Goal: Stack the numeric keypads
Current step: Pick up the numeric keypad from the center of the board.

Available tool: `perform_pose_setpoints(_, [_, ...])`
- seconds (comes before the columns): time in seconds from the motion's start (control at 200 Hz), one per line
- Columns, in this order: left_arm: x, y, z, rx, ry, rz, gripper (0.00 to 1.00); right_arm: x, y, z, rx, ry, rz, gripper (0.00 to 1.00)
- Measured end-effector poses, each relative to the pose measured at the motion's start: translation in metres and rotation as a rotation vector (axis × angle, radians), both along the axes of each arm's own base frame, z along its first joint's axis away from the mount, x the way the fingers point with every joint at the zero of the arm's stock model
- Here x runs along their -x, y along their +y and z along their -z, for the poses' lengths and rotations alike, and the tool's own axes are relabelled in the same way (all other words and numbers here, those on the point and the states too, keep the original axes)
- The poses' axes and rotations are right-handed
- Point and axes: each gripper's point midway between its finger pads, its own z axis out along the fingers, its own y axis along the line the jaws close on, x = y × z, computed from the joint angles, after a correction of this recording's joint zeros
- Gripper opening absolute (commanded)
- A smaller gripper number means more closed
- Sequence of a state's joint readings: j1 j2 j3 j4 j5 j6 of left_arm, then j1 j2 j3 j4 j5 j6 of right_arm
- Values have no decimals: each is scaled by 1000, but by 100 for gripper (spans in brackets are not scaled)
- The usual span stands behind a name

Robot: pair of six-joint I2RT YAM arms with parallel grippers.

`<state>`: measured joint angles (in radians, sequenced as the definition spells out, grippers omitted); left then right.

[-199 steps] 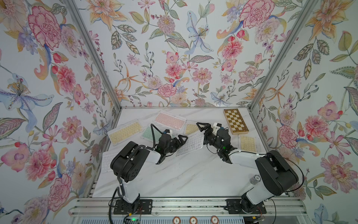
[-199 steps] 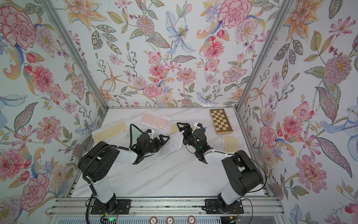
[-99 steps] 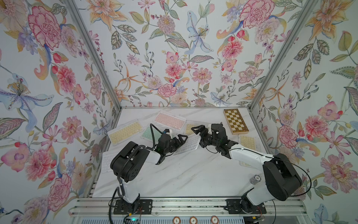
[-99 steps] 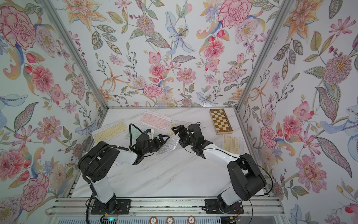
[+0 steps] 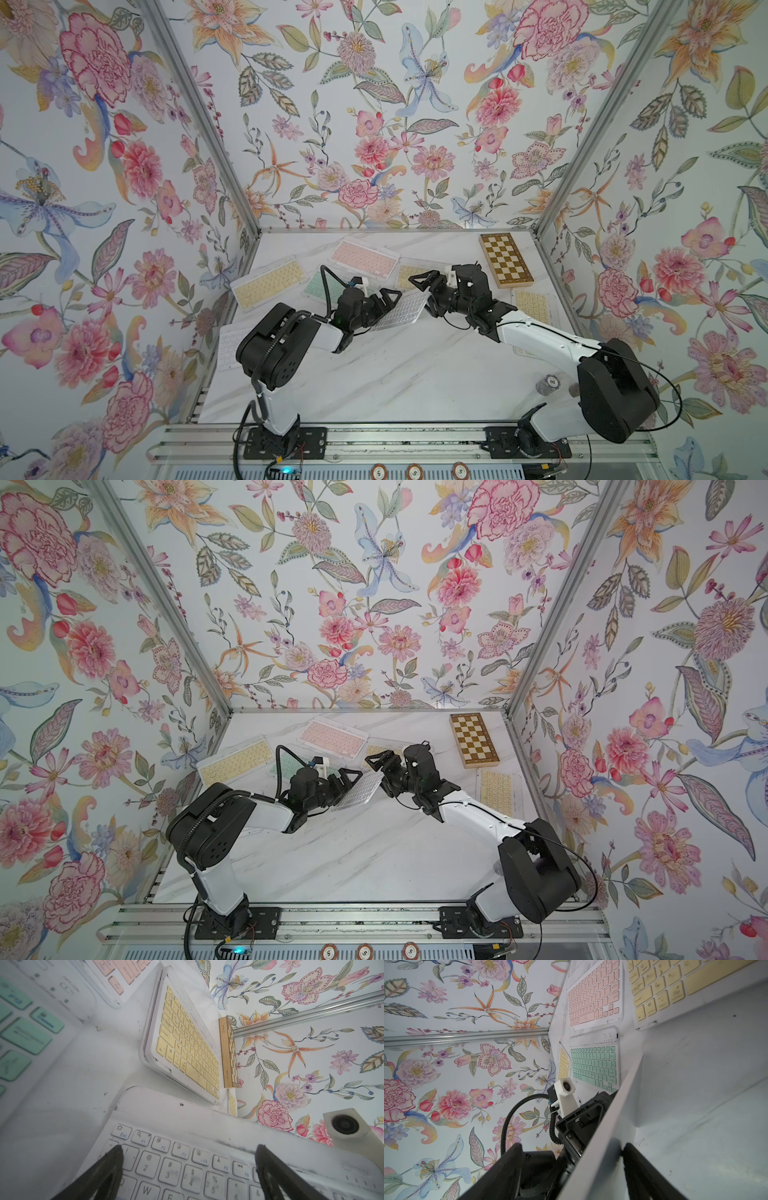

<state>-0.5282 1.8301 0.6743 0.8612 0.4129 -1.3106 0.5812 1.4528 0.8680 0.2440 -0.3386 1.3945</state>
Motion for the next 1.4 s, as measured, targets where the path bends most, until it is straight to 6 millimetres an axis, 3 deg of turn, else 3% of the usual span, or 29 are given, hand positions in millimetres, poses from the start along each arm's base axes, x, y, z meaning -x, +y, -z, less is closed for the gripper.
perform_pose_setpoints(0.125, [0,0,0,0,0,1,99,2,1,-5,-1,-2,-4,71])
perform_pose_setpoints(0.33, [-1,2,0,1,1,-4,99,8,-1,-16,10,-28,-17,54])
perform_pose_setpoints(0.535, [-1,3,0,8,6,-8,99,6,0,-34,26,-73,-34,45])
perform_pose_setpoints(0.801, [-2,5,0,12,10,-11,99,7,2,-34,73,-94,-69,44])
perform_pose_setpoints(0.851, [-2,5,0,13,11,-10,99,6,3,-36,80,-100,-80,39])
perform_pose_setpoints(1.156, [-8,13,-9,2,10,-15,99,7,-3,-24,169,-122,-119,18])
perform_pose_setpoints(1.401, [-23,22,-33,-18,-39,-28,99,0,-36,-2,289,-119,-140,2])
